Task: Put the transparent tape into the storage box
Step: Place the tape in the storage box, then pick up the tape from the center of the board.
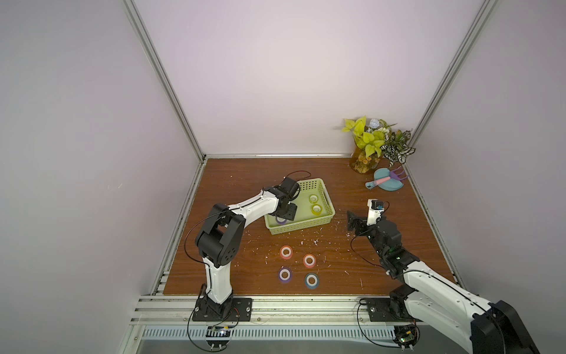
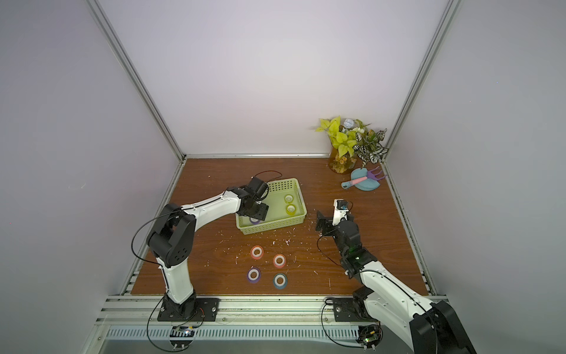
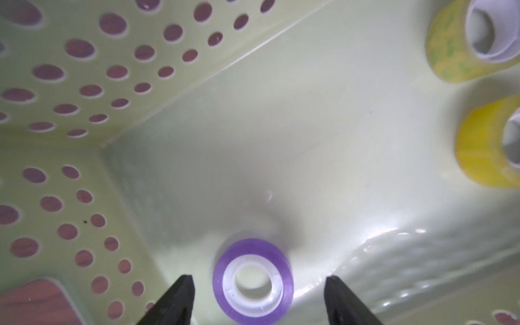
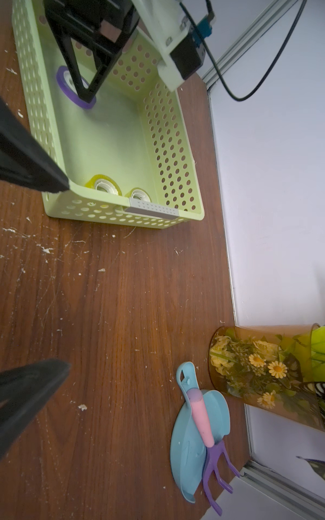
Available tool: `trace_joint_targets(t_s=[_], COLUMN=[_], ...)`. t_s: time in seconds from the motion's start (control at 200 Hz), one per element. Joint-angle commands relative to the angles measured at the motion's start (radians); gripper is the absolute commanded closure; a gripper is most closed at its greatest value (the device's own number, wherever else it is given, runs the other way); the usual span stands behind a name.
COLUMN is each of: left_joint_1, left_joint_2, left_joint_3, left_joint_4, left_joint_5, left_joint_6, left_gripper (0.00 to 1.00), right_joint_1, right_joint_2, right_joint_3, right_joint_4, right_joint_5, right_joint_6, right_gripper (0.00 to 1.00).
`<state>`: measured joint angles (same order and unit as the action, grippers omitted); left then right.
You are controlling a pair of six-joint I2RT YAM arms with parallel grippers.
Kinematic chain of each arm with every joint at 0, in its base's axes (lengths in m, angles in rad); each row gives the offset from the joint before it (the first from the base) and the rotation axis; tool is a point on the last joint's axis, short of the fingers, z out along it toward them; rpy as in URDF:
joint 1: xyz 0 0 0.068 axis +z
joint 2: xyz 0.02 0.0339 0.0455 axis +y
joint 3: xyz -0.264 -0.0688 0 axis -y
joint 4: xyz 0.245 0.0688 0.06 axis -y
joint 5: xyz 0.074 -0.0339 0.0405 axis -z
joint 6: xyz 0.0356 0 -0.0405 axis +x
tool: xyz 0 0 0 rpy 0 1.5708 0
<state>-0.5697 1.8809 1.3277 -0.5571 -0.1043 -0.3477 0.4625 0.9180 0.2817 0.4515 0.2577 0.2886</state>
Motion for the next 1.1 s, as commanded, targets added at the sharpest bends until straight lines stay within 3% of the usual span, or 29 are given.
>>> trace_joint_targets(t_s=[0.0,0.15,0.51,0.871,1.091], left_joint_1=[0.010,0.010,0.009,0.001,-0.110], left_joint_2=[-0.064,-0.144,-0.392,-0.640,-0.670], left_joint_3=[0.042,0.042,-0.132,-0.363,-0.438], left_joint_4=[-0.020,-0.018,-0.013,-0.017,-0.033], left_joint_5=[-0.030,-0.057,-0.044,0.158,0.130], left_joint_6=[-0.006,-0.027,-0.064,-0.089,-0.151], left_gripper=[0.23,0.00,0.01,0.01,0.00], right_joint_1=[-0.002,-0.003,-0.003,-0.002,-0.003], right_joint_2=[-0.006,0.001,0.025,0.041,0.058], right_joint_3=[0.008,0.018,0.028,0.026,0.028], right_joint_4=[0.019,0.003,0.001,0.009,0.010], right_joint_5=[0.017,0.022,0.009,0.014,0.012], right_joint_6=[0.001,0.004,0.018,0.021,0.024], right_gripper=[0.01,0.01,0.01,0.01,0.01])
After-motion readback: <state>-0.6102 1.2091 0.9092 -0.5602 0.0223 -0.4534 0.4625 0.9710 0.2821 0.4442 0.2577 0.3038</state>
